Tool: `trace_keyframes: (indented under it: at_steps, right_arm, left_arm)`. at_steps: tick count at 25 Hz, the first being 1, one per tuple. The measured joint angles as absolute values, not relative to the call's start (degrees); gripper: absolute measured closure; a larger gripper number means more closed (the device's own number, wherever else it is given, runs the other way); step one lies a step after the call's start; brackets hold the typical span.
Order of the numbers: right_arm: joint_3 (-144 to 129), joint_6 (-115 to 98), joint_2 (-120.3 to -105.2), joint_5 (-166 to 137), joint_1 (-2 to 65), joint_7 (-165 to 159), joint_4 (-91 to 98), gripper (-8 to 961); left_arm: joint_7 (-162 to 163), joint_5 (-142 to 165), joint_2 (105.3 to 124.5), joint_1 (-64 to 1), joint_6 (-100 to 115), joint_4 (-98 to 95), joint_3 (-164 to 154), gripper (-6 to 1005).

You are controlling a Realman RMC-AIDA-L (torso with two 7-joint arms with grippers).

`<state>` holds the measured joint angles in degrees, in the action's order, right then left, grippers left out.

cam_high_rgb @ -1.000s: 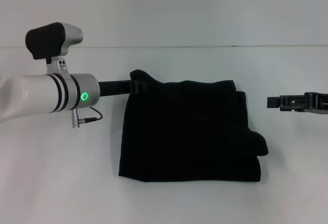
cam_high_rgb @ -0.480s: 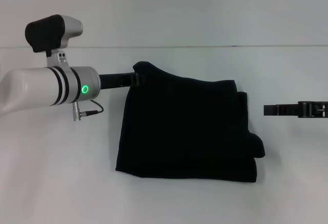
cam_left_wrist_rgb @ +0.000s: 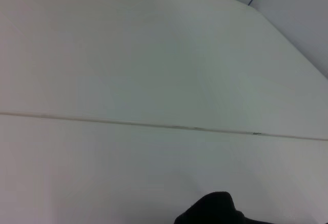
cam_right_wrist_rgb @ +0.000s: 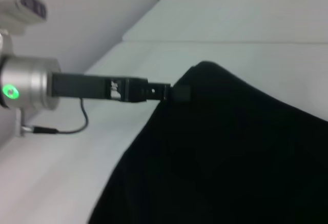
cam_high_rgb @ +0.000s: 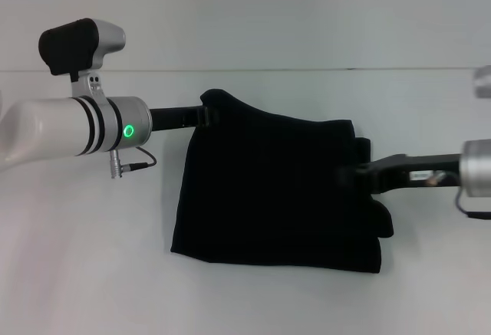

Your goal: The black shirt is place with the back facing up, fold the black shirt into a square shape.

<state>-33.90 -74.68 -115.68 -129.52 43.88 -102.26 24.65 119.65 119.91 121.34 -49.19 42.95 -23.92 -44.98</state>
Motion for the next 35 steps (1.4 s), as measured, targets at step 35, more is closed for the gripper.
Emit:
trace_keyframes:
  at_steps: [35]
  right_arm:
    - [-44.3,-81.7,-115.09,-130.0,42.0,-107.8,31.4,928]
  left_arm:
    - [119.6,120.2,121.07,-48.6,42.7,-24.0,-44.8,946]
